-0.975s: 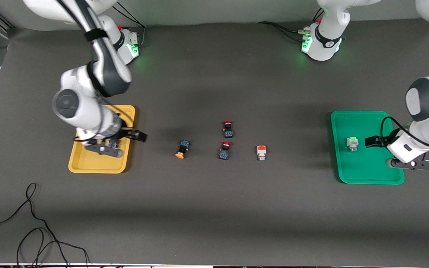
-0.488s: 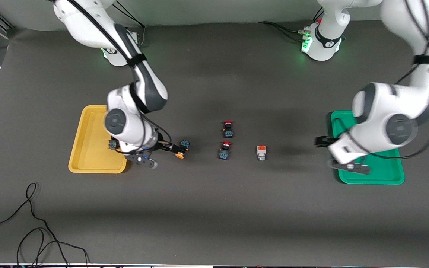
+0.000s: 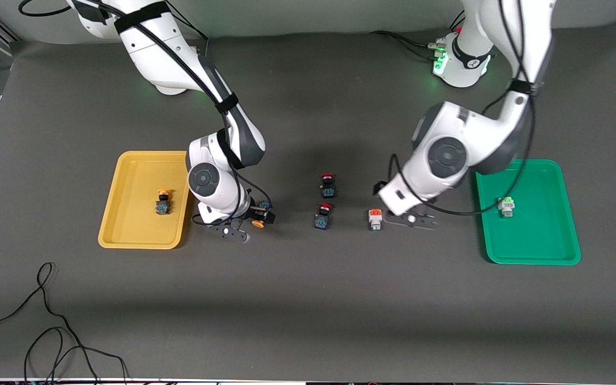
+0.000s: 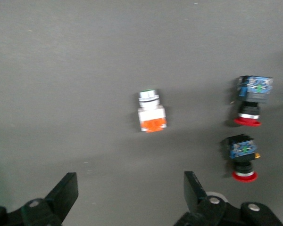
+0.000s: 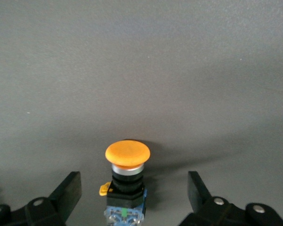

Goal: Place green and yellow buttons in trays
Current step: 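Grasp the yellow button with the right gripper while the left gripper grasps orange, then place the yellow button in the yellow tray while the left gripper places orange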

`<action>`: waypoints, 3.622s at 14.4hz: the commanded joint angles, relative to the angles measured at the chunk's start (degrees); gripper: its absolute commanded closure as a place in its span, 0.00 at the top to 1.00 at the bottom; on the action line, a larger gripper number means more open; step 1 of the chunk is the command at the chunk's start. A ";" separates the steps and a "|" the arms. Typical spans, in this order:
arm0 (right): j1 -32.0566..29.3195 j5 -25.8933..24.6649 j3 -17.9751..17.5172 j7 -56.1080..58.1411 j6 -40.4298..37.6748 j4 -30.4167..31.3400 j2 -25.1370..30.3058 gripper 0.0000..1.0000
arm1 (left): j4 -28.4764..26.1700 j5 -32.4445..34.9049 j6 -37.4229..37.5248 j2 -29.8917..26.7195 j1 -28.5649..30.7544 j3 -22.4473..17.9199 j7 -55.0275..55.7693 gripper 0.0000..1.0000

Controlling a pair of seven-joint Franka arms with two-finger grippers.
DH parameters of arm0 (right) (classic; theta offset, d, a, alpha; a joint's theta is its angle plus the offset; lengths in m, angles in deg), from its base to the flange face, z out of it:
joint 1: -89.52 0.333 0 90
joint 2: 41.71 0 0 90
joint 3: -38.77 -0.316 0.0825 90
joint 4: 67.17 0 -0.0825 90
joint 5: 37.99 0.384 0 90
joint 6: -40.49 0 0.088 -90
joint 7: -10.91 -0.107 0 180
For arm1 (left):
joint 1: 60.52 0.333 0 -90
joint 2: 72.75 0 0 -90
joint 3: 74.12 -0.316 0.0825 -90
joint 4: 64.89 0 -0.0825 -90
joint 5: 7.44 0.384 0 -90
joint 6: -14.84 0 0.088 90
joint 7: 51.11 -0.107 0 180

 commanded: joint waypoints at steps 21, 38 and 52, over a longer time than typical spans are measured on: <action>0.60 -6.54 23.72 38.27 -31.39 0.47 15.81 0.00 | 6.13 2.56 3.81 4.07 -0.37 -1.52 13.97 0.19; -0.10 8.31 31.74 72.86 1.30 22.80 9.40 0.00 | -17.58 16.08 -15.26 0.08 40.41 -1.79 -30.24 0.18; 0.25 7.70 32.44 67.27 -6.67 22.27 17.20 0.58 | 1.30 8.81 19.06 -12.46 41.30 -1.26 -34.55 1.00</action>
